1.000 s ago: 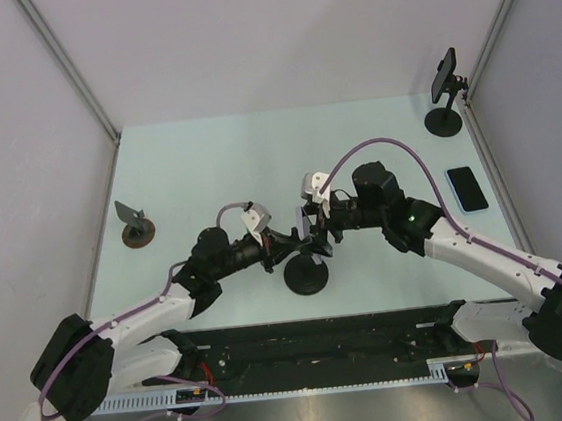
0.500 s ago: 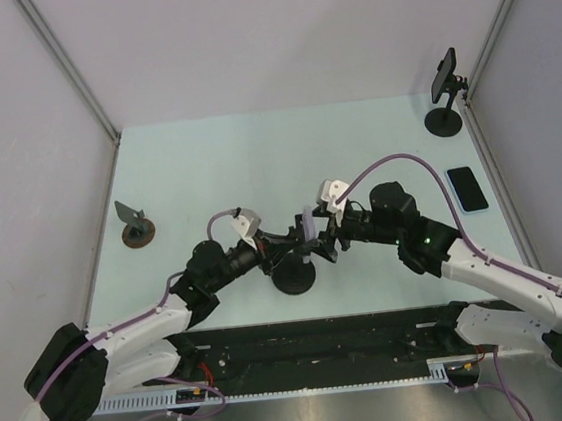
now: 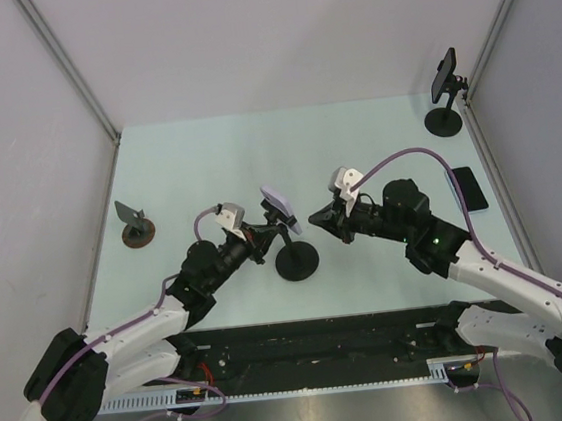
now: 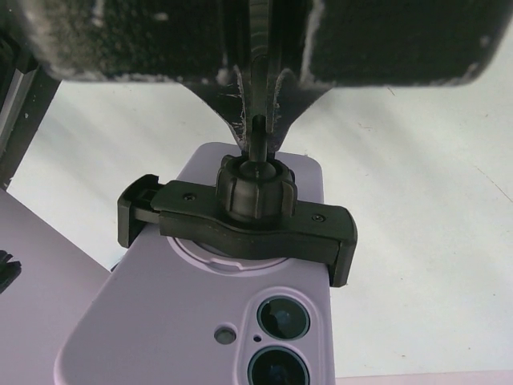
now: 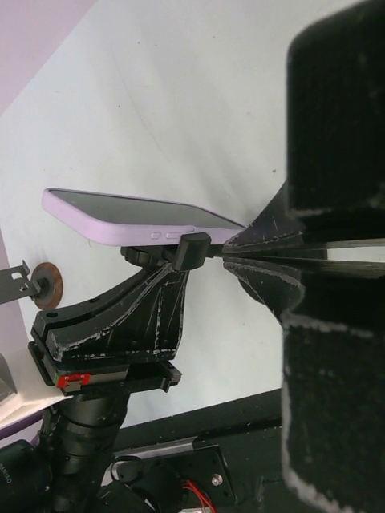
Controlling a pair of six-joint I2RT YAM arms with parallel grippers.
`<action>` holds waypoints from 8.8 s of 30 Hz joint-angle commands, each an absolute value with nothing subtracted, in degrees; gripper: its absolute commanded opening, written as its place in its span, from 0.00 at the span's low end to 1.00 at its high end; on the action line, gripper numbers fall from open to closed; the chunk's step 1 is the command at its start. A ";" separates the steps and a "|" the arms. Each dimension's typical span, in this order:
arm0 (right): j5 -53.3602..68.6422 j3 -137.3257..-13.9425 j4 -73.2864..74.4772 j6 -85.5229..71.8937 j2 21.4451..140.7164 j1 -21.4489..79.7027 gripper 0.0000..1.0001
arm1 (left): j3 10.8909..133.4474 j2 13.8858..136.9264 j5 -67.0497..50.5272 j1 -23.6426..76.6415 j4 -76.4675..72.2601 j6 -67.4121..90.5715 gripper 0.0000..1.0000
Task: Remove the phone from the phone stand
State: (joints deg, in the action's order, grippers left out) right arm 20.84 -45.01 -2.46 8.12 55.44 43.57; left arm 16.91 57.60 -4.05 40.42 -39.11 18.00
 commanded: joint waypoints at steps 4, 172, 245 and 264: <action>8.57 -45.35 -10.62 2.82 55.98 50.17 0.68 | 15.82 56.87 -2.46 40.87 -35.95 17.75 0.00; -16.96 -50.10 1.67 -10.11 45.88 57.57 0.00 | 48.34 72.60 18.81 68.64 -28.04 -1.85 0.85; 39.64 -49.48 -8.44 -5.54 47.46 46.31 1.00 | 43.68 55.28 -32.52 51.42 -42.71 19.95 0.00; 34.46 -49.48 -5.81 -6.42 47.73 46.67 0.01 | 41.75 54.41 -28.22 51.94 -42.71 19.43 0.25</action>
State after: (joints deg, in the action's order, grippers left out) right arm 37.71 -48.27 -5.85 -5.98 48.12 46.83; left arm 42.37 56.21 -32.86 51.94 -38.74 20.03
